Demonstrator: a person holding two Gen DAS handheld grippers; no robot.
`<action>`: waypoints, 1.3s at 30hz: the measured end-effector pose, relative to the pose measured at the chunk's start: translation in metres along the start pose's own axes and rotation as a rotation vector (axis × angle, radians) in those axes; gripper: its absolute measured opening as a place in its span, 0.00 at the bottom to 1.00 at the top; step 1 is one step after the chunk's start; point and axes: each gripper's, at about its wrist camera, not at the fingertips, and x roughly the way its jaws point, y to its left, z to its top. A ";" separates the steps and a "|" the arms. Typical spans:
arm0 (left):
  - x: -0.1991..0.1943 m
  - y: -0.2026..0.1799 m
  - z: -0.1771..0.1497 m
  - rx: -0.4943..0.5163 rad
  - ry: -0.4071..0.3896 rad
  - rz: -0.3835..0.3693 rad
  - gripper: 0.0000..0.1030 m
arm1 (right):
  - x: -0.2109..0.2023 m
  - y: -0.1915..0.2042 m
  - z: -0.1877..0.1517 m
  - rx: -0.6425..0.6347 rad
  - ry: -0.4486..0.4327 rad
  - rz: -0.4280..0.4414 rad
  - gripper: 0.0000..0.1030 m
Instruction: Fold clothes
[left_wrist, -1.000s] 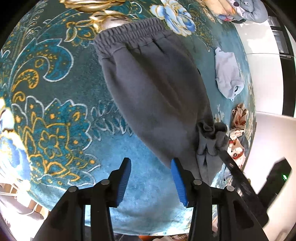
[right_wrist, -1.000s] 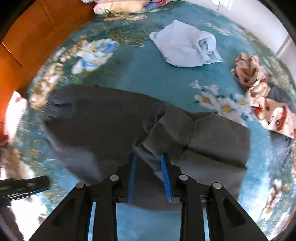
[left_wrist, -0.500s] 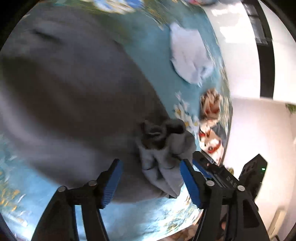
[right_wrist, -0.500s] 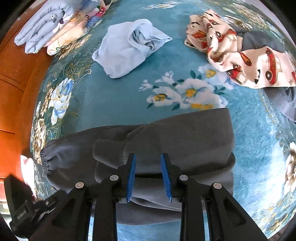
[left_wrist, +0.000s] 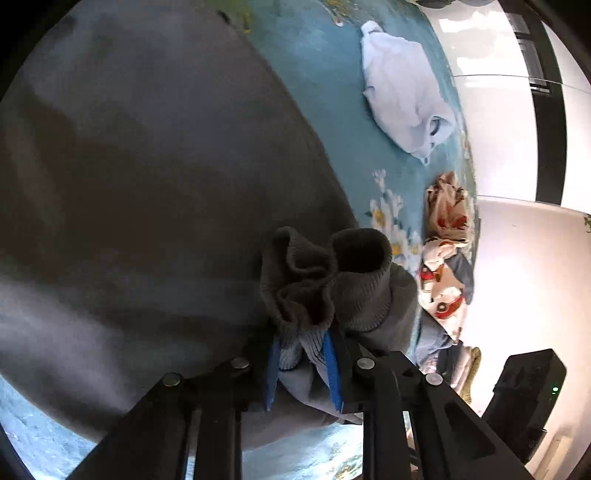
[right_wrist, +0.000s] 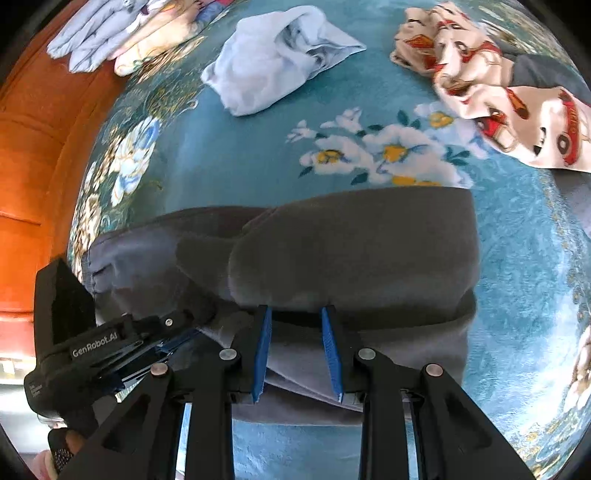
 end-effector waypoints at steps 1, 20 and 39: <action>0.001 0.004 0.000 -0.009 0.009 0.003 0.23 | 0.005 0.002 -0.001 -0.009 0.014 0.001 0.28; -0.197 0.171 0.014 -0.272 -0.425 -0.050 0.79 | 0.001 0.031 -0.015 -0.022 0.073 -0.026 0.29; -0.154 0.179 0.073 -0.214 -0.399 -0.222 0.39 | 0.005 0.115 -0.039 -0.117 0.107 -0.116 0.29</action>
